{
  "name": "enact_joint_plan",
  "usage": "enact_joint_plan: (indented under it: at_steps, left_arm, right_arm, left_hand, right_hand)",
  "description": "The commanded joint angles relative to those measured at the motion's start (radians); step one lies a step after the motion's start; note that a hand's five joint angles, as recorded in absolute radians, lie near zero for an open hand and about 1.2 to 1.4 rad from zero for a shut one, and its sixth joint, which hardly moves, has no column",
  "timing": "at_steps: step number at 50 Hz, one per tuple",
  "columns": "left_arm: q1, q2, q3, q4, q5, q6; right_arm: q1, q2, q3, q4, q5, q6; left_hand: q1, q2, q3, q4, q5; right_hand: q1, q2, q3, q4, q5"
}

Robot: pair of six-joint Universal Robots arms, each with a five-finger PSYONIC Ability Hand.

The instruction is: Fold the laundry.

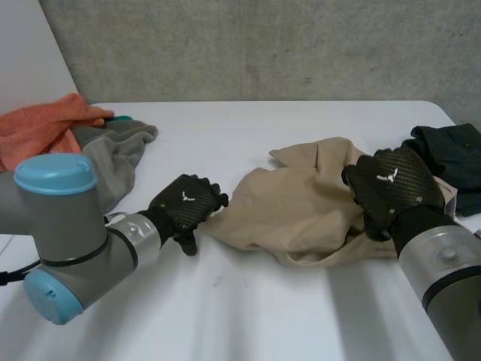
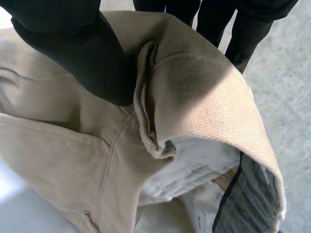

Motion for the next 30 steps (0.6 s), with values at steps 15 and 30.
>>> enact_joint_plan:
  at_steps: [15, 30]
  left_arm:
    - [-0.1, -0.053, 0.229, 0.142, -0.295, -0.18]
    - [-0.104, 0.517, 0.367, 0.2, -0.31, -0.252]
  right_arm:
    - [-0.005, -0.103, -0.222, 0.096, -0.062, 0.036]
    - [-0.073, -0.103, -0.758, 0.21, -0.091, -0.018]
  left_hand:
    - [1.038, 1.046, 1.046, 1.049, 1.061]
    - [1.038, 1.046, 1.046, 1.049, 1.061]
  right_hand:
    - [0.302, 0.222, 0.216, 0.23, 0.218]
    - [0.302, 0.222, 0.216, 0.23, 0.218]
